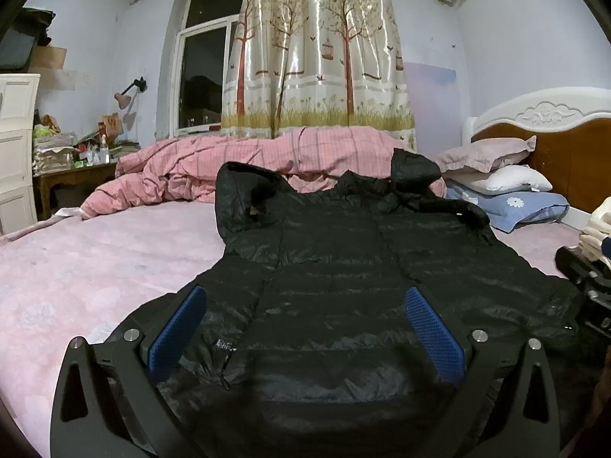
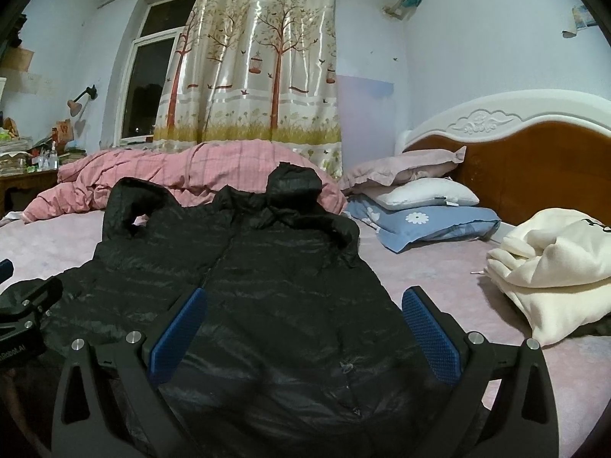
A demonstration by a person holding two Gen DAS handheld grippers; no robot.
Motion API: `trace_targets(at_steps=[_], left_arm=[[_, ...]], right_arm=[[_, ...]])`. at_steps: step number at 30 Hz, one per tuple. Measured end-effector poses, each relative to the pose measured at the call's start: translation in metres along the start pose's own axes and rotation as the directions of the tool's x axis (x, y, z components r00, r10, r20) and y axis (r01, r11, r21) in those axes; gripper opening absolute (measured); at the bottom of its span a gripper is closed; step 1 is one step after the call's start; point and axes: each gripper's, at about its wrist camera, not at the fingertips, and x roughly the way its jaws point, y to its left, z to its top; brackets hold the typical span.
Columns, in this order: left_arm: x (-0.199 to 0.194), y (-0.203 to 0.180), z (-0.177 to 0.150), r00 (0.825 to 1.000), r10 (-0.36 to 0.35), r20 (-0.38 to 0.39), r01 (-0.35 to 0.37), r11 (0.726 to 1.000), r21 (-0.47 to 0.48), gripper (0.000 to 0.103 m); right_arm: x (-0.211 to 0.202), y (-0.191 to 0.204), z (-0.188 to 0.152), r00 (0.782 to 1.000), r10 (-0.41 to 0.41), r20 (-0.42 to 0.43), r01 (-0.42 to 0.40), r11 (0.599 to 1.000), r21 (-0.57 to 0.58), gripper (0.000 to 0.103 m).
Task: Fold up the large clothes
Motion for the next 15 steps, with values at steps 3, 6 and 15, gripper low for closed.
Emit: trace_targets(at_steps=[3,6,15], left_arm=[[0.000,0.000,-0.001,1.000,0.001,0.006,-0.001,1.000,0.009,0.103],[0.005,0.000,-0.002,1.000,-0.004,-0.013,0.004,1.000,0.013,0.103],[-0.006,0.003,-0.002,0.999,0.022,0.023,-0.022,1.000,-0.012,0.103]], right_arm=[[0.010,0.003,0.001,0.999,-0.004,-0.049,0.003,1.000,-0.020,0.102],[0.008,0.006,0.001,0.999,-0.015,-0.034,0.014,0.999,-0.031,0.102],[0.004,0.003,-0.002,0.999,-0.022,-0.029,0.021,0.999,-0.028,0.102]])
